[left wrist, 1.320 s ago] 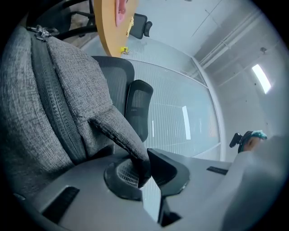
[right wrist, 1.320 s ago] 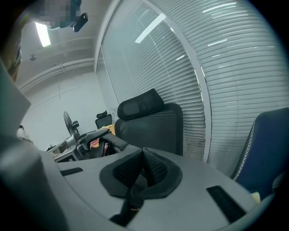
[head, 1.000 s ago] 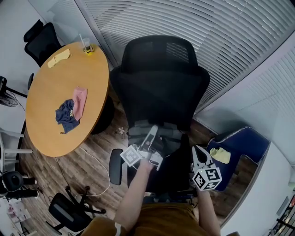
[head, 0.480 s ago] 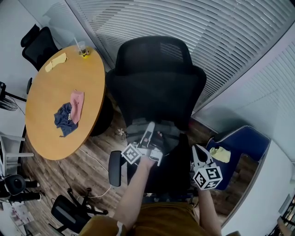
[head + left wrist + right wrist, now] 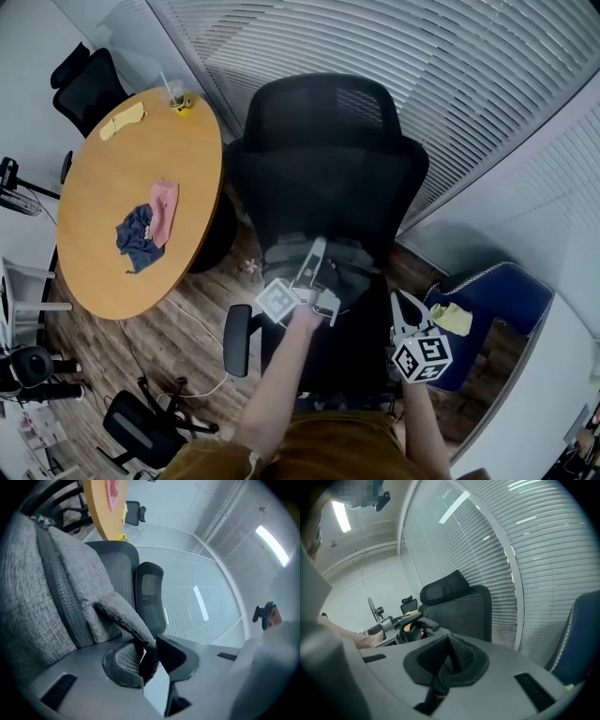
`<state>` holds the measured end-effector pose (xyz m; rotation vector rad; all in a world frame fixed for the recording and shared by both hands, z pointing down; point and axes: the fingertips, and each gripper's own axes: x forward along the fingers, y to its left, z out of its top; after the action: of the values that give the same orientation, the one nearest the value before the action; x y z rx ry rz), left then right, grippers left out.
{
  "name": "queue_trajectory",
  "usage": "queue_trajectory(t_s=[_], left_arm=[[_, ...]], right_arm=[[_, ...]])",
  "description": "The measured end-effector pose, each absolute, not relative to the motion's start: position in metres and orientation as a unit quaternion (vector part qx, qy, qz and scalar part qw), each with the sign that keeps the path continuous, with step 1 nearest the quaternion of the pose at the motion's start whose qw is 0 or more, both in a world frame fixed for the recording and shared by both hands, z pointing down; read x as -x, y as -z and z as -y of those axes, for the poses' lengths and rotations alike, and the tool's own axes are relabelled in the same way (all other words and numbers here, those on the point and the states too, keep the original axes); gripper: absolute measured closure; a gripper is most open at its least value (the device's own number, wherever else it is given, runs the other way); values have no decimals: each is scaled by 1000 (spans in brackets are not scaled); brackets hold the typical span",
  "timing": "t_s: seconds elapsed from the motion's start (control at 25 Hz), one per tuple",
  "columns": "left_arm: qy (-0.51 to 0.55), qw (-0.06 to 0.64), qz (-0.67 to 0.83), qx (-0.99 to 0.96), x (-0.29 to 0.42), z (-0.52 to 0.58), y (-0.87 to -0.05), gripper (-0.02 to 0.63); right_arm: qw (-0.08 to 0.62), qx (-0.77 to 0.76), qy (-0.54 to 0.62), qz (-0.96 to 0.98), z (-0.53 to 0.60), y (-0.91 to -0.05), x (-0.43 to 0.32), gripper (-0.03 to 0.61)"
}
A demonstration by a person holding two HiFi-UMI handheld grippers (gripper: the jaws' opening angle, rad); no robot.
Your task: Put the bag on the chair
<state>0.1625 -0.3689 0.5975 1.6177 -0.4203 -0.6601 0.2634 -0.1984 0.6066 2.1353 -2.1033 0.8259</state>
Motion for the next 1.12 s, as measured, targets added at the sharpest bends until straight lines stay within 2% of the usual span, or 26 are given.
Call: queue_trajectory(t_s=[0.16,0.28,0.4,0.52,0.56,0.64,0.76,0.96,1.12], left_arm=[[206,616,215,-729,-161,358,-611,485],[132,551,229,-792,-155,355,-611,419],[104,516,215,-822,-156,348,-607,418],[100,524,243,-810,-142,344,-613,413],[95,523,264,-805,-134,342,-616,392],[71,503,295,-809,-118,335,-622,390],[66,481,281,-828,-105,317,-611,425],[35,379,276,-883,-82,295,-571,584],[-21,301,262,-917,-71,279,-544,591]], right_arm=[[13,-685,-262,680,202,-602,-260,568],[9,-684,-257,682,202,-598,-256,567],[8,-684,-252,684,200,-592,-250,566],[8,-686,-244,686,200,-585,-244,568],[6,-686,-242,686,199,-582,-241,568],[4,-687,-236,687,196,-575,-234,568],[1,-688,-223,690,189,-562,-222,568],[-3,-693,-190,695,178,-536,-197,567],[-11,-696,-160,700,172,-510,-180,568]])
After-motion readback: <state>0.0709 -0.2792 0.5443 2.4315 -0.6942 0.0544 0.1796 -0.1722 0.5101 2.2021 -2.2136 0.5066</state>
